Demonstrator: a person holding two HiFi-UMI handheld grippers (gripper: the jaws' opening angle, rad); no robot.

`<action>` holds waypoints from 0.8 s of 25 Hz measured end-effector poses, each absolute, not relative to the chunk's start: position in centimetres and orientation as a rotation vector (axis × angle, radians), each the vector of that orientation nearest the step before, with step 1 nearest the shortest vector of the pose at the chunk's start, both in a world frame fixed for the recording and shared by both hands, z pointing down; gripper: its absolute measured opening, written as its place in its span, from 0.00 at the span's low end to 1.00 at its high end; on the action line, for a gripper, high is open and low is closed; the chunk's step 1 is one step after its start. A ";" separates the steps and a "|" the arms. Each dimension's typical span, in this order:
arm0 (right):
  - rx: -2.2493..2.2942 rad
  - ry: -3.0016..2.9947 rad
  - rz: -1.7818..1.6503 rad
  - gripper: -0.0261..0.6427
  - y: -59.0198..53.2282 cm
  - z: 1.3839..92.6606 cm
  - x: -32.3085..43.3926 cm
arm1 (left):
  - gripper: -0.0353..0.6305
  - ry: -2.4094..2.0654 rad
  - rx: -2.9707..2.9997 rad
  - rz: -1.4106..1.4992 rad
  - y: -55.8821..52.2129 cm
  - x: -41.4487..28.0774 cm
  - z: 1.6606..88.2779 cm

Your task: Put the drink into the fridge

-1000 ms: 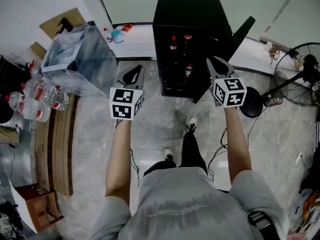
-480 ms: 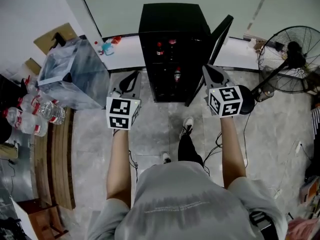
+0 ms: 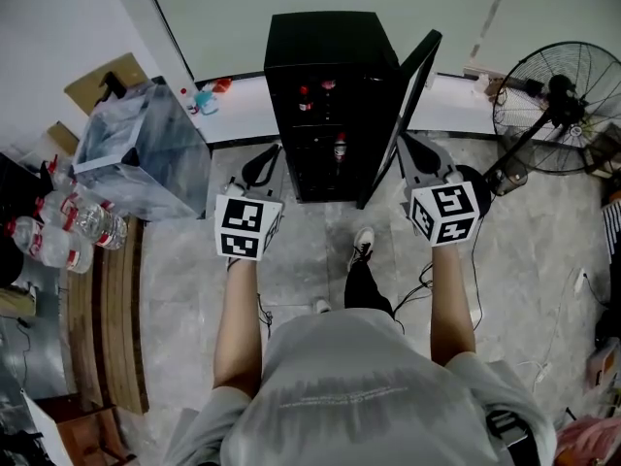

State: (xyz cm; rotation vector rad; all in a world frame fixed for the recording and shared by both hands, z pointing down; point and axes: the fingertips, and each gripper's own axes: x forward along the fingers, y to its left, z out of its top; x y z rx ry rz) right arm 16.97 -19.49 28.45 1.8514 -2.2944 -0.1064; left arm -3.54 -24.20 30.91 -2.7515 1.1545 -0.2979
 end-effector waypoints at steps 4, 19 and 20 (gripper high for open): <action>1.816 -2.295 -0.136 0.04 -19.3 28.0 16.3 | 0.09 1.153 -2.744 -0.281 -23.9 -3.6 30.2; 1.772 -2.307 -0.141 0.04 -18.8 28.3 15.1 | 0.09 1.158 -2.751 -0.301 -23.2 -4.1 30.4; 1.772 -2.306 -0.138 0.04 -18.8 28.4 15.1 | 0.09 1.159 -2.755 -0.297 -23.3 -4.1 30.4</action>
